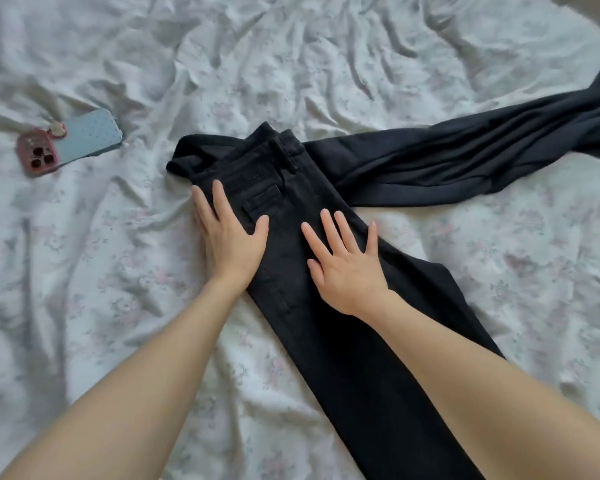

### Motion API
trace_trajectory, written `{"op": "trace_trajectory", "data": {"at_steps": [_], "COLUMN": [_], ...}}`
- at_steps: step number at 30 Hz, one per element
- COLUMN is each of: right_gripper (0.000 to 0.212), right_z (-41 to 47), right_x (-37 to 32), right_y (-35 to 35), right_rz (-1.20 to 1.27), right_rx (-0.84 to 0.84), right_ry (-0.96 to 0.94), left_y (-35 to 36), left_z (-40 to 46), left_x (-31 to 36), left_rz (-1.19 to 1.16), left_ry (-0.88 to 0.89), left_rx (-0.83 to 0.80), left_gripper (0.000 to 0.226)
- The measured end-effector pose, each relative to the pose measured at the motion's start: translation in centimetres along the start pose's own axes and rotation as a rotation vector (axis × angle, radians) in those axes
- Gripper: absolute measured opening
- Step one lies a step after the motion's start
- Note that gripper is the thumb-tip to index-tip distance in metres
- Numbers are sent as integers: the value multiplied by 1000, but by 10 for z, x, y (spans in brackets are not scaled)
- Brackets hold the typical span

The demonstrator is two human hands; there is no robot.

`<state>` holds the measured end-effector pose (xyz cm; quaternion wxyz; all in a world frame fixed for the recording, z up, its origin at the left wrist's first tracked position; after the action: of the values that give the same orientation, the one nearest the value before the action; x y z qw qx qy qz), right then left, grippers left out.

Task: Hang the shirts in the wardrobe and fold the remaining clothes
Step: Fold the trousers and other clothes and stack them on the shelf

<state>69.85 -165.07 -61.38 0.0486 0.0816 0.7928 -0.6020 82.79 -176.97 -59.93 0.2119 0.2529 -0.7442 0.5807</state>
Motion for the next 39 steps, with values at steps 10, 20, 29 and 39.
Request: {"op": "trace_trajectory", "data": {"at_steps": [10,20,29,39], "right_gripper": [46,52,36,50], "right_z": [-15,-137,-206,-211], "right_x": [-14,3,-5,3], "right_y": [-43,-75,-23,-2], "right_rz": [636,1899,1492,1062], "right_rx": [101,741,566,469], "right_ry": [228,685,984,1050], "left_y": [-46,-74,-37,-9], "left_z": [31,-130,-209,-177], "left_x": [6,39,-10,15], "left_rz": [-442,-198,208,456], "left_ry": [-378,746,1115,748], "left_rx": [-75,-96,-542,-308], "left_gripper": [18,24,18,56]}}
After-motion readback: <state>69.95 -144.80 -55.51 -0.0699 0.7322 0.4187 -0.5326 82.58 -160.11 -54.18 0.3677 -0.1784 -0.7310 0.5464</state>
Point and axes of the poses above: each hand's wrist, its own z-axis towards the middle knuckle, its own y-axis out of the palm, x = y × z, the point moved 3 cm from there along z, towards the middle knuckle, and after that the axes turned 12 degrees about -y, right-handed, at the moved point
